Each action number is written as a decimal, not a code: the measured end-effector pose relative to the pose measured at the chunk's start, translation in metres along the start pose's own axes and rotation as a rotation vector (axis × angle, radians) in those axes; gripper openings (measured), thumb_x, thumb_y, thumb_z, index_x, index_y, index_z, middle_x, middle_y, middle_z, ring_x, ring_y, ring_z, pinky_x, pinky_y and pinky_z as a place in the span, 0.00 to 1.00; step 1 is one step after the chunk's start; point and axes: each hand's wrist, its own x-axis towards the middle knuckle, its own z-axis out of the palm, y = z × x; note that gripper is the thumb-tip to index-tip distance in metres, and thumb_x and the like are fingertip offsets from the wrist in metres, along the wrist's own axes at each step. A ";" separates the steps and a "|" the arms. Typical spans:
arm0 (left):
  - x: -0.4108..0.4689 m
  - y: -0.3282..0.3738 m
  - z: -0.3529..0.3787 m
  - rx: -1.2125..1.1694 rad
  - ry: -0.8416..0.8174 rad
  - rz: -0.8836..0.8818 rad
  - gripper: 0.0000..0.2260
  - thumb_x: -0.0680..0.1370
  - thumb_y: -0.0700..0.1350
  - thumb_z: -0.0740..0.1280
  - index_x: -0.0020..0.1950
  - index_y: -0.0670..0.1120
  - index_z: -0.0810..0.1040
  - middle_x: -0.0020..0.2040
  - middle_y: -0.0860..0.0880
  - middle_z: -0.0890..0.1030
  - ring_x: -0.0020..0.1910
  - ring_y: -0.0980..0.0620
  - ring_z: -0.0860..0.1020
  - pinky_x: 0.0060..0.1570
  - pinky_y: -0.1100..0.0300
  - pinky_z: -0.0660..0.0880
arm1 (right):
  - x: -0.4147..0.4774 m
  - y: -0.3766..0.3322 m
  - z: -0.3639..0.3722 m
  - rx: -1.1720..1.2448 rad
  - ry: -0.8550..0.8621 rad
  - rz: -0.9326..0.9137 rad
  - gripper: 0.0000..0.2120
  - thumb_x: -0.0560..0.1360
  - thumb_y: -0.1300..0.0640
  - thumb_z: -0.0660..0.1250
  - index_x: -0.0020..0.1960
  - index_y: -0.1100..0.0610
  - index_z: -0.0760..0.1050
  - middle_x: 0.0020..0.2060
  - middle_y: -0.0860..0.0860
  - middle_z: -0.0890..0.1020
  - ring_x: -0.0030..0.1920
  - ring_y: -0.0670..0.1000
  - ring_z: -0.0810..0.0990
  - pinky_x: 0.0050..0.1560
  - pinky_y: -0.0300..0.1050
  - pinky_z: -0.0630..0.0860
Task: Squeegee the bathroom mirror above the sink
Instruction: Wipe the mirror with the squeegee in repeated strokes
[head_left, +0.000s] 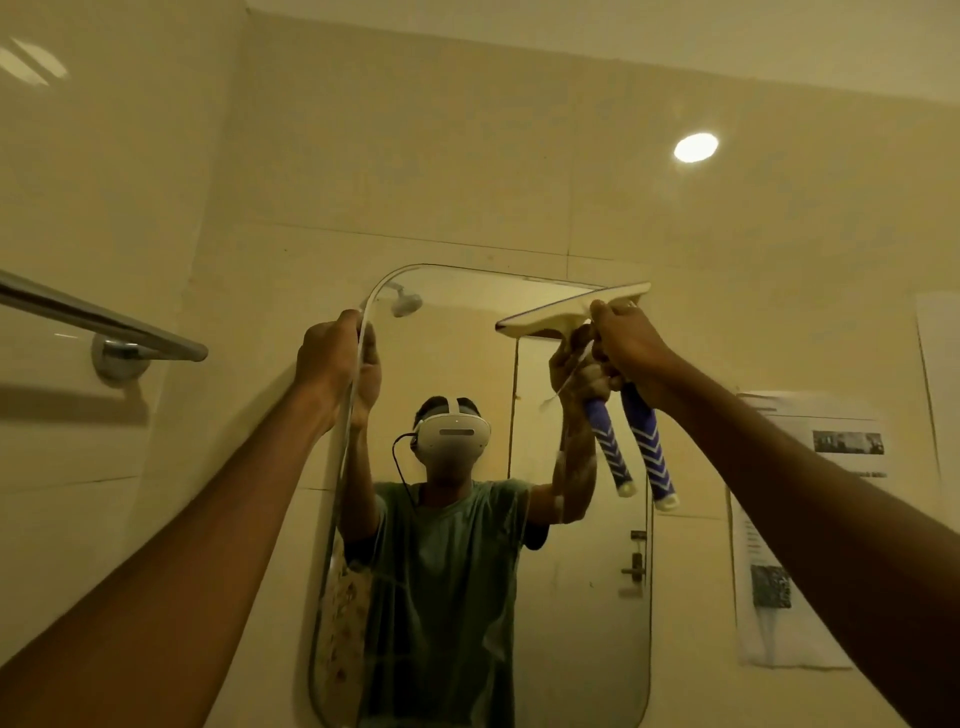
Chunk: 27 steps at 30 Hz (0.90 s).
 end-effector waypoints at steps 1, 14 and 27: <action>0.000 -0.001 0.001 0.001 0.013 0.006 0.16 0.78 0.53 0.58 0.47 0.45 0.80 0.49 0.40 0.82 0.50 0.43 0.79 0.57 0.45 0.75 | -0.004 0.002 -0.001 0.011 0.010 0.011 0.16 0.85 0.51 0.50 0.50 0.60 0.72 0.29 0.50 0.71 0.17 0.40 0.69 0.18 0.31 0.65; 0.003 -0.004 0.004 -0.021 0.028 0.012 0.16 0.79 0.53 0.59 0.47 0.43 0.78 0.38 0.48 0.77 0.44 0.47 0.77 0.46 0.53 0.72 | -0.062 0.031 0.013 0.191 0.178 0.353 0.19 0.84 0.45 0.49 0.49 0.58 0.70 0.31 0.50 0.71 0.26 0.46 0.66 0.23 0.38 0.64; 0.008 -0.011 0.007 -0.014 0.013 0.056 0.15 0.80 0.53 0.59 0.39 0.46 0.73 0.34 0.50 0.72 0.35 0.54 0.71 0.39 0.57 0.68 | -0.064 0.027 0.030 0.162 0.216 0.277 0.21 0.85 0.46 0.46 0.42 0.55 0.67 0.29 0.51 0.72 0.23 0.45 0.70 0.18 0.35 0.65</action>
